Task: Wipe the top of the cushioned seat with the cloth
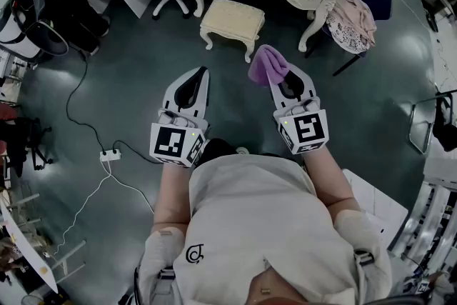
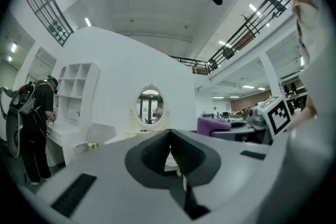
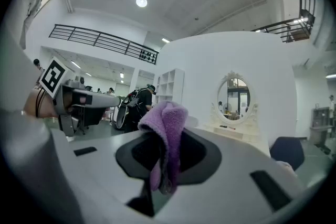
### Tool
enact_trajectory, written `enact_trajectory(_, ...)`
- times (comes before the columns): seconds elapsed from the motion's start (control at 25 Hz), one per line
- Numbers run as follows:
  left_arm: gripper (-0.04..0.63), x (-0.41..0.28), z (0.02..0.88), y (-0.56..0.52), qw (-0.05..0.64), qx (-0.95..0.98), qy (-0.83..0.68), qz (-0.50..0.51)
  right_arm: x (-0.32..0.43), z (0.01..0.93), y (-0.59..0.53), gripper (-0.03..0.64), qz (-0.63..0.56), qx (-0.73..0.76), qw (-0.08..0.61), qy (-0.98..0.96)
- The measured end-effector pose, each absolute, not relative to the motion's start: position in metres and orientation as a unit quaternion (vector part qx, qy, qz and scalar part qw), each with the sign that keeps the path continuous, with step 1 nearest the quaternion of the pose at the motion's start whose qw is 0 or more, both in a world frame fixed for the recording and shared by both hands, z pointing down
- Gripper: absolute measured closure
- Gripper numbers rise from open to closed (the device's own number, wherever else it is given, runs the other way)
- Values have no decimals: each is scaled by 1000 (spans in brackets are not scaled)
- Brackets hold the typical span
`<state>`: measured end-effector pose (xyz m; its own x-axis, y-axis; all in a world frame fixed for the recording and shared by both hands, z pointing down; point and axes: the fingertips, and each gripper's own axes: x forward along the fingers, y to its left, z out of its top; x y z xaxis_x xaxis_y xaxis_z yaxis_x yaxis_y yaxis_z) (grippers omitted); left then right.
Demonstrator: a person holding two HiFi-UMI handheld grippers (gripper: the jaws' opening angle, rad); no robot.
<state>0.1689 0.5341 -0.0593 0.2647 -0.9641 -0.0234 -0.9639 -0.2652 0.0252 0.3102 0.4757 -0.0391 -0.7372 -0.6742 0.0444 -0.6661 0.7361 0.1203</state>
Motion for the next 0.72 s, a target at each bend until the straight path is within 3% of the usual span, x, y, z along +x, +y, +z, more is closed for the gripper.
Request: enact_trajectory(0.72,583,165,-44,503,12,804,-595,0,305,-21,444,541,-16,372,43,-927)
